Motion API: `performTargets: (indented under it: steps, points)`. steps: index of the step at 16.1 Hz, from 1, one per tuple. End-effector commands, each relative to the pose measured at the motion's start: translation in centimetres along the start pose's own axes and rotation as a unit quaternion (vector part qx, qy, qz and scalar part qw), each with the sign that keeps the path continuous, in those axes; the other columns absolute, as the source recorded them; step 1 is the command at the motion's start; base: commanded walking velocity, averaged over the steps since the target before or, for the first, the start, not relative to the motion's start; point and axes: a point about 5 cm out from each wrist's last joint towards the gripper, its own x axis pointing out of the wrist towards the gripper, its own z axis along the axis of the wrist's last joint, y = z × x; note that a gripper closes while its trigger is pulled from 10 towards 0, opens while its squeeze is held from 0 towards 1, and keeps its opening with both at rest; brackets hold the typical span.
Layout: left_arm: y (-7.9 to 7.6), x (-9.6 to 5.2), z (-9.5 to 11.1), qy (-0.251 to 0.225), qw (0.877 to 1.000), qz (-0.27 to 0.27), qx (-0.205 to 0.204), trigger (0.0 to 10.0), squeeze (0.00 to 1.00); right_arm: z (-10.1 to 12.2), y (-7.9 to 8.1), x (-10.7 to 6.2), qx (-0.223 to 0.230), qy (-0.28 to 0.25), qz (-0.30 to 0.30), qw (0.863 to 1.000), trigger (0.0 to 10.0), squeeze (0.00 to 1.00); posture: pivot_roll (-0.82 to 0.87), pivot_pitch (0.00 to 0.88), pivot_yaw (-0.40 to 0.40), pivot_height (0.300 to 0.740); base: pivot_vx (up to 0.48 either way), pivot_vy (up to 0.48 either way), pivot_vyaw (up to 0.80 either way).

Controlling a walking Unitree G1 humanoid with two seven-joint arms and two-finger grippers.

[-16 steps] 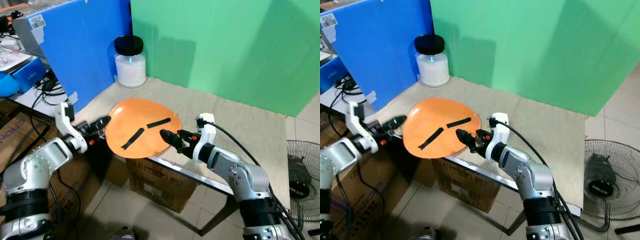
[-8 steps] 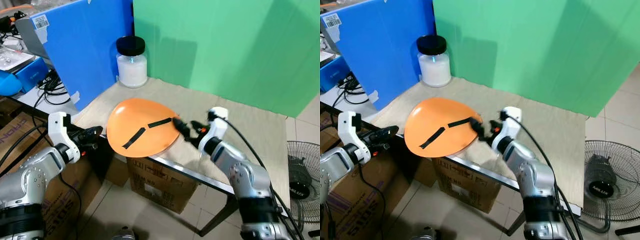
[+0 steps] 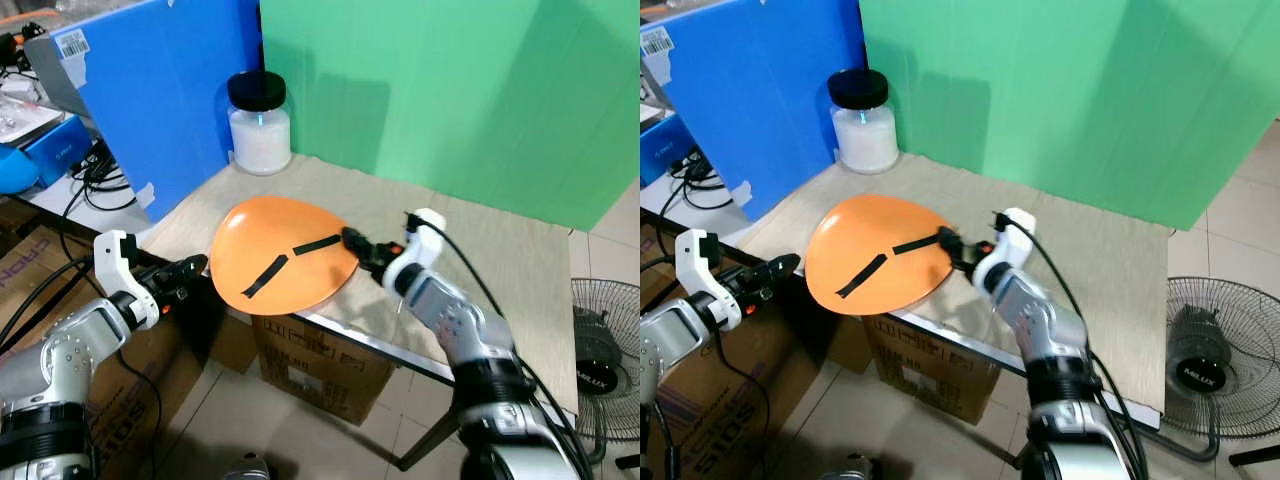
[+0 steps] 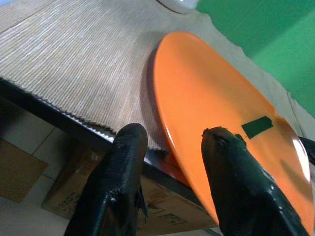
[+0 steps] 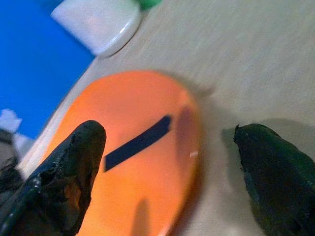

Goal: Setting the table

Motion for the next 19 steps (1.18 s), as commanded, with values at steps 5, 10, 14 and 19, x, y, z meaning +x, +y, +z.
performTargets:
  steps: [5,10,14,19]
  points:
    - [0.1,0.6,0.1,0.021,1.000,-0.011,-0.001,10.0,0.00,-1.0,1.1,1.5,0.007,0.056,0.031,0.998,10.0,0.00,0.07,0.077,0.009,0.740,0.000,0.000,0.00]
    - [-0.1,1.1,-0.4,0.031,0.999,-0.022,0.002,10.0,0.00,-0.8,1.9,1.4,0.057,0.063,0.090,0.992,10.0,0.00,0.07,0.083,0.007,0.740,0.000,0.000,0.00]
    - [-0.5,1.6,0.1,0.025,0.999,-0.032,0.010,10.0,0.00,-1.3,2.8,0.8,0.055,0.080,0.139,0.986,10.0,0.00,0.06,0.084,0.010,0.740,0.000,0.000,0.00]
    - [-1.2,2.0,0.7,0.015,0.998,-0.062,0.029,10.0,0.00,-3.5,3.3,0.8,0.033,0.126,0.137,0.982,7.8,0.00,0.06,0.087,0.006,0.740,0.000,0.000,0.00]
